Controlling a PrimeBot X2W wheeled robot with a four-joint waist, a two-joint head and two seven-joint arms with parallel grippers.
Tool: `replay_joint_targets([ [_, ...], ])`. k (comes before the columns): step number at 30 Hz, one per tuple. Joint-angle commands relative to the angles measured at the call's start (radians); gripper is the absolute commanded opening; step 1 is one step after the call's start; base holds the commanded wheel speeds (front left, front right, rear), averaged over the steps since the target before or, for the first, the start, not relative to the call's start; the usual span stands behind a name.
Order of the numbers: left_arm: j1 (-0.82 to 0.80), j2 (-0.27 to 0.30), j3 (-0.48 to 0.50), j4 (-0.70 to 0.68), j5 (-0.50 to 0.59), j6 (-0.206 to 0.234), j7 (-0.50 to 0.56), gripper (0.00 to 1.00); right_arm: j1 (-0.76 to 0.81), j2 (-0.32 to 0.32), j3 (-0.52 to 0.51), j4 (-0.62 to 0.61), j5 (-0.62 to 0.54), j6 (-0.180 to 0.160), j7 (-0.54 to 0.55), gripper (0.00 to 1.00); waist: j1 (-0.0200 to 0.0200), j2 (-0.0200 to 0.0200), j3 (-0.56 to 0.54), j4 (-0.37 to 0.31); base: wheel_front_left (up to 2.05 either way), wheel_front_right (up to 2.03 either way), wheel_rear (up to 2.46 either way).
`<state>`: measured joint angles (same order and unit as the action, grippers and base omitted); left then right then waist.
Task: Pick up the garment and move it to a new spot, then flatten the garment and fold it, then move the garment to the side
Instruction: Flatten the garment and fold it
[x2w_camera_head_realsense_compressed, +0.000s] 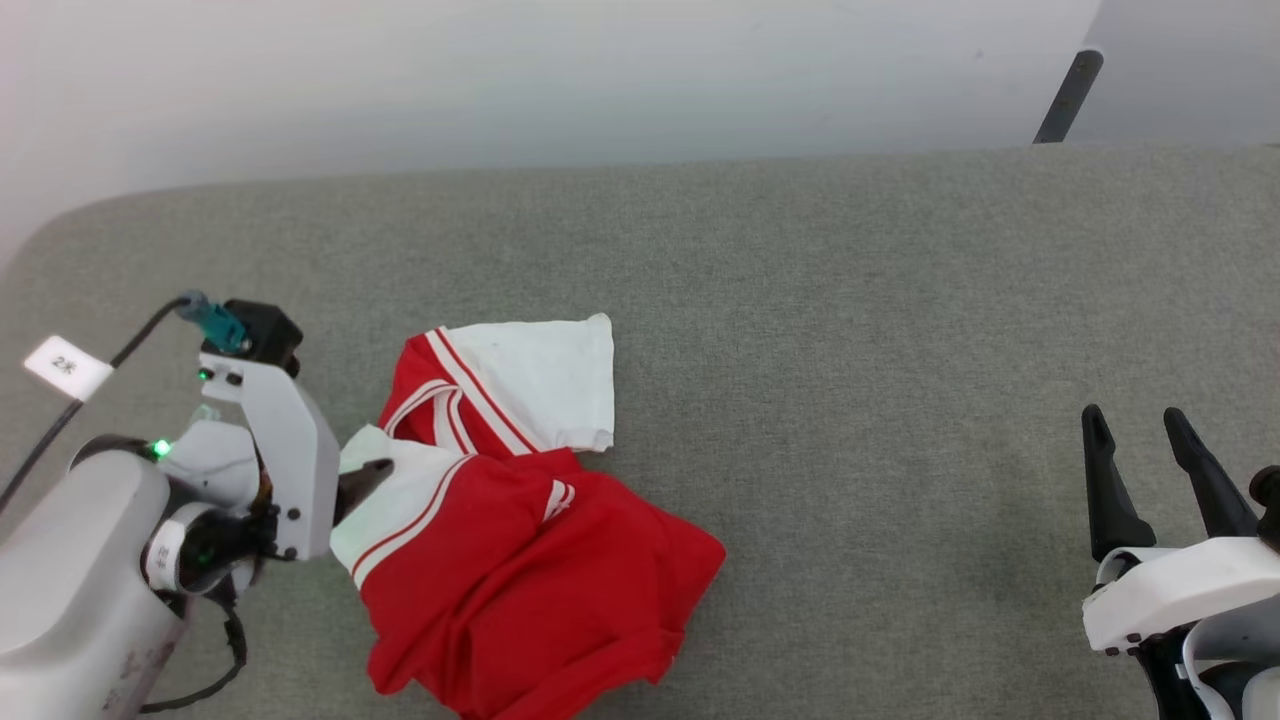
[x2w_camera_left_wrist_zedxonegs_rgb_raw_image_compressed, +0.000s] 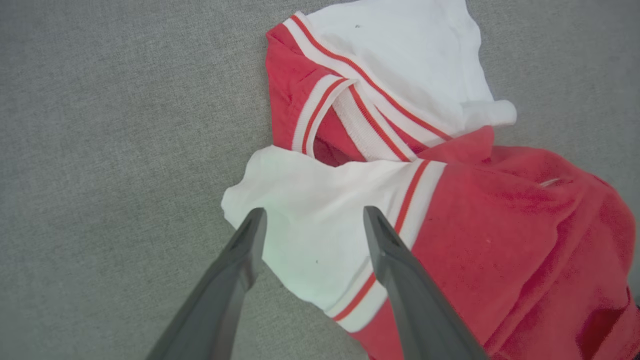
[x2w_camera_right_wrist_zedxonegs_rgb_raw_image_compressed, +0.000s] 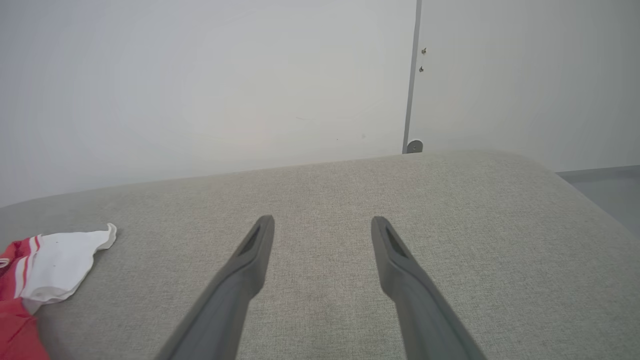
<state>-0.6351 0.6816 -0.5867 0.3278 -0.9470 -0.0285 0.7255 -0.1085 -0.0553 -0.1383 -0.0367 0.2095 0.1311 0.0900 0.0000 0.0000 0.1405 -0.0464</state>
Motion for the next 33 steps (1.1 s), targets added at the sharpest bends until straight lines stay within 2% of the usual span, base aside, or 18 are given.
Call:
replay_joint_targets([
  [1,-0.006,0.002,-0.004,0.007,0.009,-0.006,-0.004,1.0,-0.005,-0.003,0.002,-0.003,-0.002,-0.001,0.004,1.0,0.0,0.0,0.007,-0.005,0.0,0.0,0.0],
  [11,-0.016,-0.006,-0.011,0.127,0.007,-0.048,-0.045,1.0,-0.011,-0.015,0.003,-0.009,0.005,-0.001,0.003,1.0,0.0,0.0,0.041,-0.026,0.0,0.0,0.0],
  [13,-0.019,-0.008,-0.013,0.141,0.006,-0.053,-0.048,0.77,-0.009,-0.016,0.002,-0.011,0.004,-0.001,0.004,1.0,0.0,0.0,0.044,-0.028,0.0,0.0,0.0],
  [15,-0.022,-0.011,-0.016,0.155,0.005,-0.059,-0.05,0.45,-0.007,-0.017,0.002,-0.012,0.003,-0.001,0.005,1.0,0.0,0.0,0.045,-0.028,0.0,0.0,0.0],
  [17,-0.028,-0.015,-0.019,0.164,0.002,-0.061,-0.048,0.27,-0.005,-0.017,0.0,-0.014,0.0,-0.001,0.006,1.0,0.0,0.0,0.045,-0.026,0.0,0.0,0.0],
  [19,-0.033,-0.02,-0.022,0.173,-0.001,-0.065,-0.045,0.0,-0.005,-0.016,-0.001,-0.014,-0.003,-0.001,0.007,1.0,0.0,0.0,0.045,-0.023,0.0,0.0,0.0],
  [33,-0.053,-0.021,-0.017,0.209,-0.022,-0.06,-0.035,0.0,-0.004,-0.015,-0.001,-0.018,-0.008,-0.001,0.01,1.0,0.0,0.0,0.047,-0.009,0.0,0.0,0.0],
])
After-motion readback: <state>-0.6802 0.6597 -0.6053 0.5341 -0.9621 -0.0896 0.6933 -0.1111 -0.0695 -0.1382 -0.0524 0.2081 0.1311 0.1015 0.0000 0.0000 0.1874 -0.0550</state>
